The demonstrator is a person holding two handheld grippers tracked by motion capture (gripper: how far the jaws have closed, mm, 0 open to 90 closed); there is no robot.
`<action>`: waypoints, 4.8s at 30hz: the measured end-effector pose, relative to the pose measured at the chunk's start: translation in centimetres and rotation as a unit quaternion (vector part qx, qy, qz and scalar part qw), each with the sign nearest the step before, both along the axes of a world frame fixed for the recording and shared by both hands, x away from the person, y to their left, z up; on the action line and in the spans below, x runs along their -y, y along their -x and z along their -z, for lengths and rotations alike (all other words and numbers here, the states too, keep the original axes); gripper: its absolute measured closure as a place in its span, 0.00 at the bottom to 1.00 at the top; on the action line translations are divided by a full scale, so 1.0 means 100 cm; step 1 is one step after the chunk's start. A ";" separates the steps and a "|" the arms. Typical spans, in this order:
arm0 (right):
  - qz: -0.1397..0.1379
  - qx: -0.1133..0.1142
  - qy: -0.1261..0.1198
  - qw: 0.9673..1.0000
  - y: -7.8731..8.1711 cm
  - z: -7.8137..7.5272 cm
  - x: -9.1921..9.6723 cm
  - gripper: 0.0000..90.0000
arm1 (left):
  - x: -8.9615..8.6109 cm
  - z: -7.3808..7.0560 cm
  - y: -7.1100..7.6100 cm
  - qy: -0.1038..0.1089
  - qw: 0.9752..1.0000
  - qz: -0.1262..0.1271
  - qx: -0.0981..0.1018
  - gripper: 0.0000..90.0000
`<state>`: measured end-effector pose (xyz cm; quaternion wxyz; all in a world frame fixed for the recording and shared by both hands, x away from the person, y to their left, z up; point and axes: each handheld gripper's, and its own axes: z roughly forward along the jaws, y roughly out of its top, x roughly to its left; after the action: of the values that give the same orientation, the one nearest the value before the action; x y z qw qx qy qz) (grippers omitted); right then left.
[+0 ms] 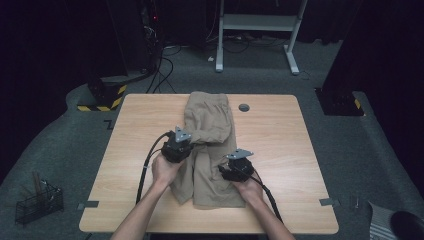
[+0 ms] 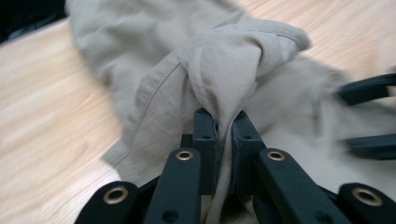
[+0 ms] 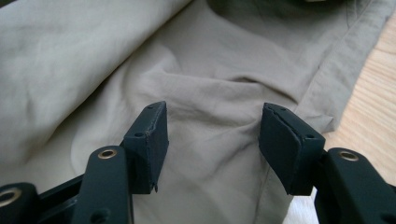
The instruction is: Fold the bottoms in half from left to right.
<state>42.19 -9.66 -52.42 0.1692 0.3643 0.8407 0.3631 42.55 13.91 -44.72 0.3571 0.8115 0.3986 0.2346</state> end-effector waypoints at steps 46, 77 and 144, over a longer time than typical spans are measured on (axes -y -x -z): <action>0.024 0.005 0.005 1.000 -0.008 0.000 0.007 0.46 | -0.034 0.059 -0.034 0.021 0.993 -0.080 -0.085 0.44; 0.004 0.001 0.000 1.000 0.003 0.000 0.007 0.49 | -0.074 0.063 -0.041 0.043 0.990 -0.099 -0.086 0.91; 0.024 0.023 -0.045 0.998 0.007 -0.038 0.030 0.43 | -0.034 0.063 0.010 0.037 0.996 -0.051 -0.065 0.32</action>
<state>41.52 -12.67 -48.67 0.1805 0.3831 0.8103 0.4049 41.57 17.32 -51.00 0.3479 0.7901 0.4698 0.1844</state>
